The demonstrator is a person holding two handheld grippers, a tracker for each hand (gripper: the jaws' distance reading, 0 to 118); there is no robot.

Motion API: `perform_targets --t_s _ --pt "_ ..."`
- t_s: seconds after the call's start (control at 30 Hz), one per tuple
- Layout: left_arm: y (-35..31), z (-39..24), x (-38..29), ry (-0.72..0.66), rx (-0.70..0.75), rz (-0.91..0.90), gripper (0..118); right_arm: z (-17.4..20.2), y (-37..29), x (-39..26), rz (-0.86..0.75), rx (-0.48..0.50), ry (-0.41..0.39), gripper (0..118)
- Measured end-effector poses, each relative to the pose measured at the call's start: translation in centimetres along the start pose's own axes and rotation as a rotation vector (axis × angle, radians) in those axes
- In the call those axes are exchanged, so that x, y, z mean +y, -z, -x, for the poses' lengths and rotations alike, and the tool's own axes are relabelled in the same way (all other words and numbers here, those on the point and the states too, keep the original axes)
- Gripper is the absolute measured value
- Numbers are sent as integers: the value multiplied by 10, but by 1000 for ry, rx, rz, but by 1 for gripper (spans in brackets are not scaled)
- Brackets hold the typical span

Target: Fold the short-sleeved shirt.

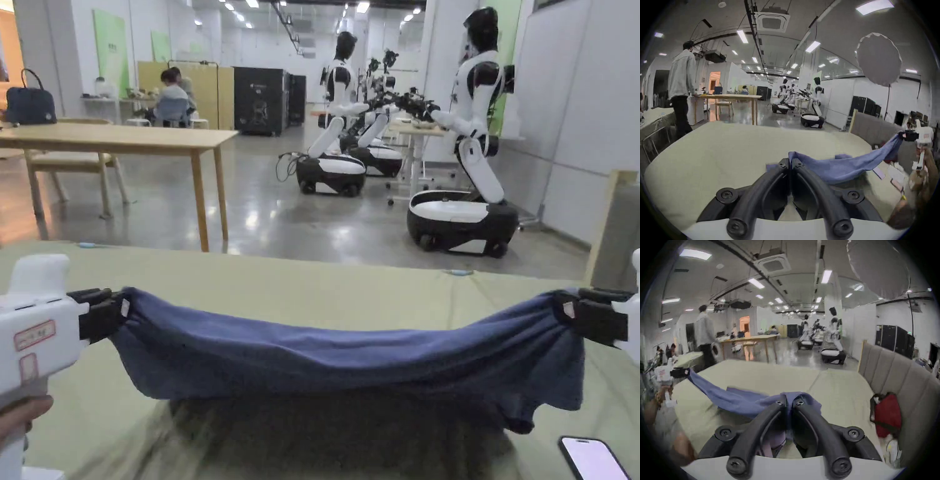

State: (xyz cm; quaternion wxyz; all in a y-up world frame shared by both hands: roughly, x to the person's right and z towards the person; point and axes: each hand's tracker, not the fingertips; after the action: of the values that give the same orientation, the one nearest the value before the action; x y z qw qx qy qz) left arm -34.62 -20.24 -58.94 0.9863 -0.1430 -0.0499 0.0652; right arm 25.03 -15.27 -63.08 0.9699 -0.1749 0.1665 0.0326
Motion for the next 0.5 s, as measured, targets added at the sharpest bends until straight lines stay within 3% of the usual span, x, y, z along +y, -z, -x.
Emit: perform_targets --t_s 0.2,0.37,0.5 --pt "-87 -8 -125 -73 -53 123 0 11 -62 -131 281 17 -12 7" --pt "-99 9 -194 -160 -3 254 0 9 -48 -216 557 72 -9 8" --pt "-93 16 -225 -99 33 333 0 -1 -29 -246 634 56 -36 8"
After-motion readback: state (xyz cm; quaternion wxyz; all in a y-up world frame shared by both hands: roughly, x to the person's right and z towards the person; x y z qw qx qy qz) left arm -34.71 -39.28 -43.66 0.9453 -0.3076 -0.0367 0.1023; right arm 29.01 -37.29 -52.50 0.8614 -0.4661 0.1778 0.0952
